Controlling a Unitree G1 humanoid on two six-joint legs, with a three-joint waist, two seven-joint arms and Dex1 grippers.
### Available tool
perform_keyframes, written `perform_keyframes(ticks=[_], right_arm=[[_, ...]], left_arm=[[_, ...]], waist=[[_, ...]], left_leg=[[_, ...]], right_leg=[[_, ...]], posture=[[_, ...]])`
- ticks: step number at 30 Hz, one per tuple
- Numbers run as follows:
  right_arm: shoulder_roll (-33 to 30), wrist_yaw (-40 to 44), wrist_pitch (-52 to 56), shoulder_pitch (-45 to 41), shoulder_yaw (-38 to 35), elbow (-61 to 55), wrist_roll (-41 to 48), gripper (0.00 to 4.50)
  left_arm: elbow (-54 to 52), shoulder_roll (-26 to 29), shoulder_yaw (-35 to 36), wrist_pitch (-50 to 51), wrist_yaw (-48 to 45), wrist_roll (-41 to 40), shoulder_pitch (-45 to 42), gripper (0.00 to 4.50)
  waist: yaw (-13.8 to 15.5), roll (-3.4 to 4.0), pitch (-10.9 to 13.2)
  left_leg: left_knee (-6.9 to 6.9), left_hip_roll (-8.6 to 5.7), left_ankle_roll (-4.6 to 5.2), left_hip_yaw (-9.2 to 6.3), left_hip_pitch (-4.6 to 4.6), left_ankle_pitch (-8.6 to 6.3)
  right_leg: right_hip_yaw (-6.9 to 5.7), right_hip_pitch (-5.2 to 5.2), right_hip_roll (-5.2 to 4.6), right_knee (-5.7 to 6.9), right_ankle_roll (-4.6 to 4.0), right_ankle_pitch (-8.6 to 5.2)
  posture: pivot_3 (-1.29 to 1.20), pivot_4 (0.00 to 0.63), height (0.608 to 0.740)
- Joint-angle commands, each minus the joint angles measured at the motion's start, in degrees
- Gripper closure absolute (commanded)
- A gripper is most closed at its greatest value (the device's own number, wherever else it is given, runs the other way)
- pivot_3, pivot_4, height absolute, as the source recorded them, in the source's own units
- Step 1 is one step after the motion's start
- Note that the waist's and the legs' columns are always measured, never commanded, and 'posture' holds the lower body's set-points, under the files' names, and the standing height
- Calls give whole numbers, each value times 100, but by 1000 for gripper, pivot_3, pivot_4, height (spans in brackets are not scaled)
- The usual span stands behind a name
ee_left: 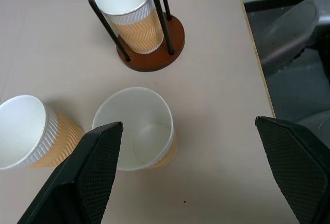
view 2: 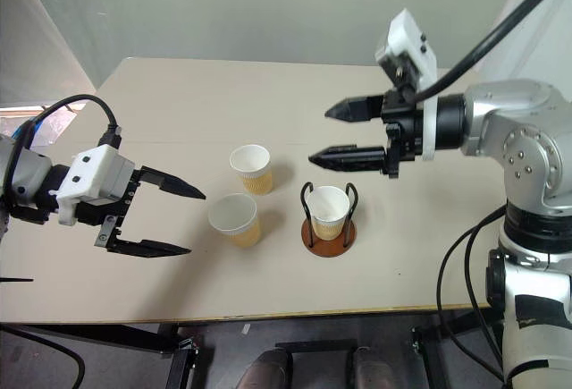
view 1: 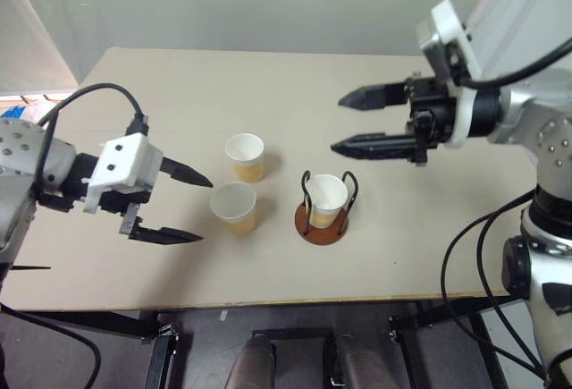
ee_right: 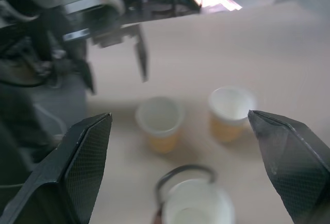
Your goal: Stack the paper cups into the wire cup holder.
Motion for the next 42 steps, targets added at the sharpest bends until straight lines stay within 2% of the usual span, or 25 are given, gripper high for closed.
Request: perform_keyframes(ticks=[1, 8, 12, 17, 29, 32, 36, 42], right_arm=[[-269, -102, 5, 120, -309, -383, 472, 34], [-596, -237, -258, 337, -193, -457, 835, 34], [-835, -256, -353, 333, -127, -386, 962, 34], [-939, -361, -409, 378, -85, -395, 1107, 34], [-1071, -652, -504, 448, -12, -389, 1301, 34], [-1113, -687, -549, 480, -7, -390, 1333, 0], [-1202, -668, -721, 569, 43, -440, 1278, 0], [-1587, -202, -1393, 927, 156, -575, 1127, 0]], left_arm=[[-36, -53, -293, -31, -283, 9, -338, 0], [425, 98, -1061, -643, -308, 106, -687, 0], [827, 7, -1581, -1424, -308, 588, -919, 0], [1115, -200, -1948, -1924, -308, 855, -1156, 0], [1519, -978, -2027, -2487, -303, 1483, -1273, 0], [1594, -1051, -2019, -2635, -287, 1624, -1263, 524], [1749, -1125, -2012, -2825, -252, 1795, -1264, 1989], [1800, -1221, -1975, -2810, -241, 1829, -1252, 4073]], waist=[[-2, 0, 0], [-12, 1, 0], [-7, 0, 0], [-7, 0, 0], [-2, 0, 0], [-1, 0, 0], [-1, 0, 0], [9, -1, -1]], left_leg=[[0, -1, -1, 1, -1, 0], [1, 0, -2, -1, 1, -1], [1, 0, -2, -4, 0, -1], [3, -1, -1, -4, -3, -2], [6, -1, 0, -3, -7, -2], [6, -1, 0, -3, -6, -2], [8, -1, 0, -3, -7, -2], [11, -1, 1, -3, -12, -2]], right_leg=[[1, -1, 0, 0, 0, 0], [1, -1, 0, 0, 3, 2], [0, -2, 1, -1, 5, 3], [1, -1, 0, -3, 7, 4], [0, -1, 0, -5, 36, 20], [1, -1, 0, -6, 37, 20], [1, 0, 0, -6, 41, 23], [0, 0, 0, -7, 55, 31]], posture=[[0, 150, 740], [0, 150, 740], [0, 150, 740], [0, 150, 740], [0, 150, 740], [0, 150, 740], [0, 150, 740], [0, 150, 740]])
